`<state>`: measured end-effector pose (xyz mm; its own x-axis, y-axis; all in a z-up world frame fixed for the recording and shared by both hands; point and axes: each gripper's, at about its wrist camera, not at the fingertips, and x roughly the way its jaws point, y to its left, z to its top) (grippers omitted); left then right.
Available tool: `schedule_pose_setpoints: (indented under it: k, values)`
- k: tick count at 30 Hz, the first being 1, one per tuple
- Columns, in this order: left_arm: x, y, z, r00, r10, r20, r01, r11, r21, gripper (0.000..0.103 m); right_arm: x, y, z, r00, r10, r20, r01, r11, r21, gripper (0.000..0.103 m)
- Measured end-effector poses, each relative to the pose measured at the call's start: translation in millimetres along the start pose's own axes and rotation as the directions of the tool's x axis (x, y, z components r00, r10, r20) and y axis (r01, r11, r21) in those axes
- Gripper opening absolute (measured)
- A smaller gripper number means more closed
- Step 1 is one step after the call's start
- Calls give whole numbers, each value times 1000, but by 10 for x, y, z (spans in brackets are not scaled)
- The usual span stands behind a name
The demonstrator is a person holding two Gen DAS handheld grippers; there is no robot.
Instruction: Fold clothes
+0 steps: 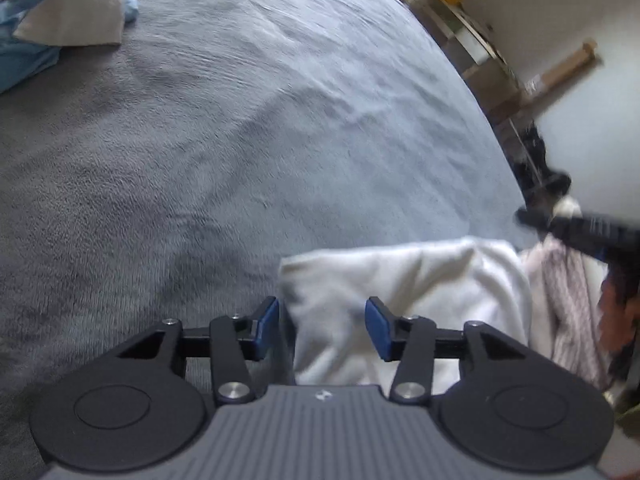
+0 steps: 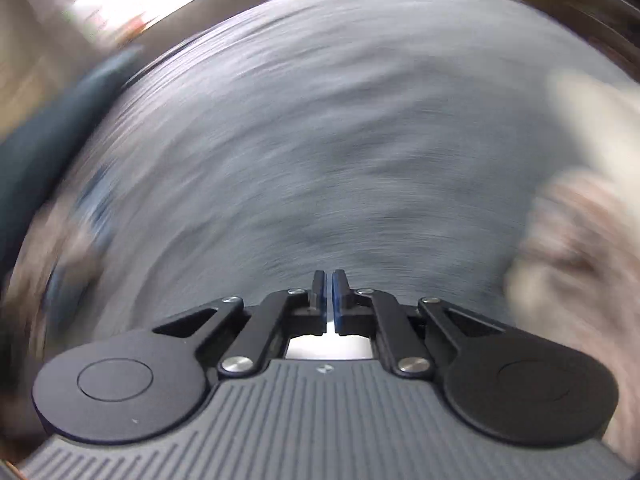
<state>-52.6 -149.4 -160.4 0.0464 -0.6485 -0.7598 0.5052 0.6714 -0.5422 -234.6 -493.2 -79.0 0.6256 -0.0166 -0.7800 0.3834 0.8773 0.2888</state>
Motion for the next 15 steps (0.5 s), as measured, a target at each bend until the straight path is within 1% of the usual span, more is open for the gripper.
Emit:
schedule_pose_setpoints:
  k: [1,2,3,4,5,6,7,8,9,10,11,12,13,14,15]
  values:
    - [16,21,12,1000,-2,1,2,1000,-8,46,111,139,-5,998,37,-46,-41,995,-88,3]
    - [33,42,25,1000,-4,1,4,1000,-16,46,242,234,-22,995,44,-91,-58,987,-152,3]
    - [49,62,37,1000,-6,2,6,1000,-24,44,385,259,-56,991,18,-135,-44,980,-195,2]
    - [66,83,50,1000,-8,2,8,999,-32,43,512,212,-76,986,-44,-163,8,977,-214,0]
    - [82,104,62,1000,-10,3,10,999,-40,43,560,69,-62,980,-121,-159,93,980,-178,0]
    - [99,125,75,1000,-12,4,12,999,-48,43,571,-111,-35,968,-201,-148,185,976,-116,0]
    - [115,146,87,1000,-13,4,14,998,-55,43,512,-257,-1,956,-264,-127,258,964,-63,6]
    - [131,166,100,1000,-15,5,16,998,-63,43,416,-383,37,942,-319,-101,319,948,-14,6]
    - [141,180,108,1000,-18,4,18,998,-68,43,296,-443,54,943,-326,-71,328,944,18,6]
    - [145,188,113,1000,-21,3,21,997,-70,43,185,-409,40,959,-278,-55,280,960,15,6]
    - [152,193,118,1000,-22,2,22,997,-71,43,85,-342,14,976,-214,-49,214,977,0,5]
    - [161,193,121,1000,-21,1,21,997,-70,43,-14,-276,-11,988,-148,-44,148,989,-16,5]
    - [169,187,125,1000,-17,1,17,998,-64,42,-82,-174,-68,995,-80,-60,76,995,-61,5]
    - [175,178,128,1000,-13,0,13,998,-56,42,-95,-83,-150,995,-40,-94,29,993,-118,4]
    - [180,171,131,1000,-10,-1,10,999,-50,42,-87,-9,-236,991,-18,-131,-5,985,-171,3]
